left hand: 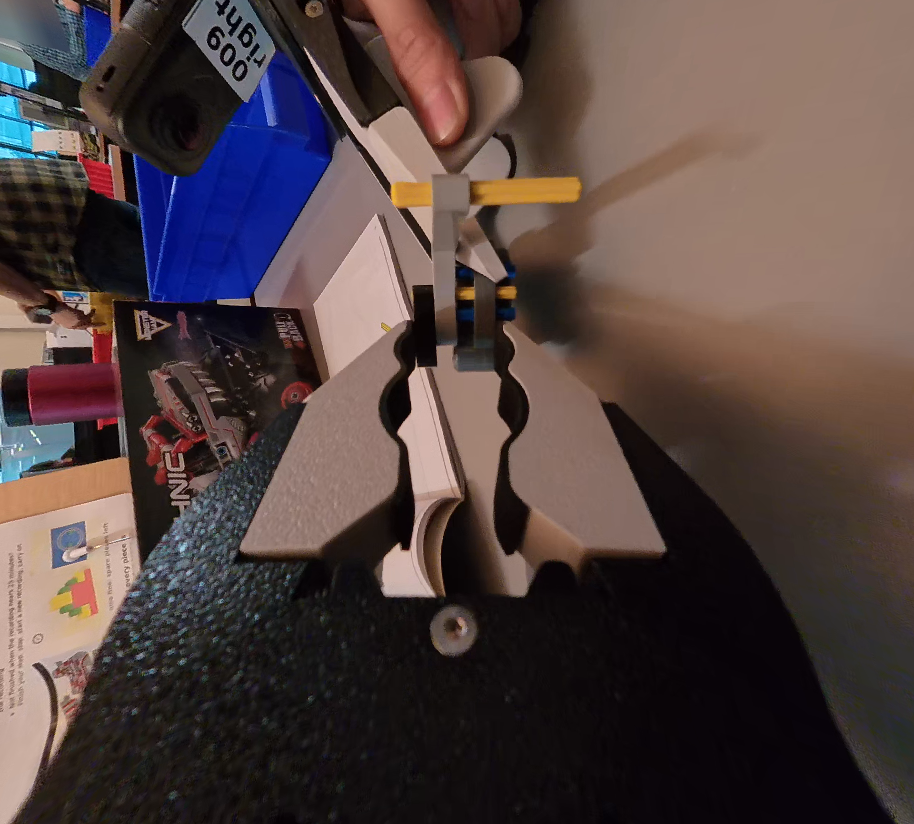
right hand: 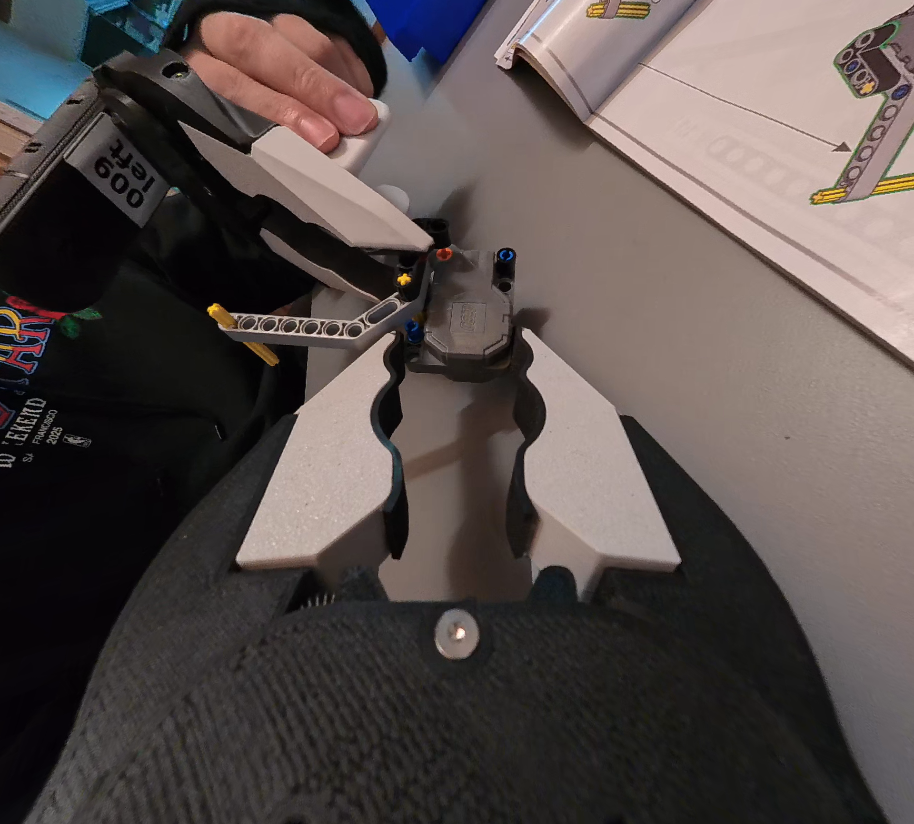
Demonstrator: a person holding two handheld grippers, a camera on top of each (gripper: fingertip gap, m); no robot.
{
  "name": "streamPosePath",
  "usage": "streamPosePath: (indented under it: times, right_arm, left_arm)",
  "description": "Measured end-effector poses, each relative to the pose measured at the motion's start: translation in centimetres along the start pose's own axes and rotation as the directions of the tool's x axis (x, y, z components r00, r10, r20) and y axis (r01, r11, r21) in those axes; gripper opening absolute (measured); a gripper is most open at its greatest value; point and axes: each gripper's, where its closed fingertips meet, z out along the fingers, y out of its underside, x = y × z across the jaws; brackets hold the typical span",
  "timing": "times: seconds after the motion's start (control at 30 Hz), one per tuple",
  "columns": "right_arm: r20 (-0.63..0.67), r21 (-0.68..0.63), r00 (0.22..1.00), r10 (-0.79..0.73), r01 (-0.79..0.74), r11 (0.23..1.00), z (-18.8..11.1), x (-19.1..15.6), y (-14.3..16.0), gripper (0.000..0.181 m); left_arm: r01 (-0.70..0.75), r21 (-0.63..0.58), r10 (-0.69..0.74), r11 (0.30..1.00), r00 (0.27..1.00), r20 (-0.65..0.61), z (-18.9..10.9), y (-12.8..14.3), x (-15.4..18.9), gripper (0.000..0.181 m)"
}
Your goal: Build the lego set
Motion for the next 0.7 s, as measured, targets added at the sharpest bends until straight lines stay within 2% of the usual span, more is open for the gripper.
streamPosePath:
  times: [0.2,0.37,0.43,0.7]
  right_arm:
    - [-0.002,0.0,1.0,0.004,-0.004,1.0,0.03,0.03,-0.01,0.041]
    - [0.012,0.009,1.0,0.01,-0.01,1.0,-0.01,-0.08,-0.12,0.041]
    - [0.026,-0.003,1.0,0.006,-0.006,1.0,0.11,-0.32,0.04,0.042]
    - [0.021,0.007,1.0,0.011,-0.011,1.0,0.04,-0.23,-0.08,0.041]
  left_arm:
    - [0.034,0.006,-0.034,0.999,0.999,-0.011,0.02,0.07,-0.02,0.029]
    - [0.067,0.094,-0.066,0.993,0.998,-0.012,-0.06,-0.12,-0.12,0.029]
    - [0.057,0.11,-0.056,0.992,0.998,-0.008,-0.25,-0.26,-0.27,0.035]
    - [-0.034,0.039,0.033,0.999,0.999,0.015,-0.25,-0.26,-0.04,0.029]
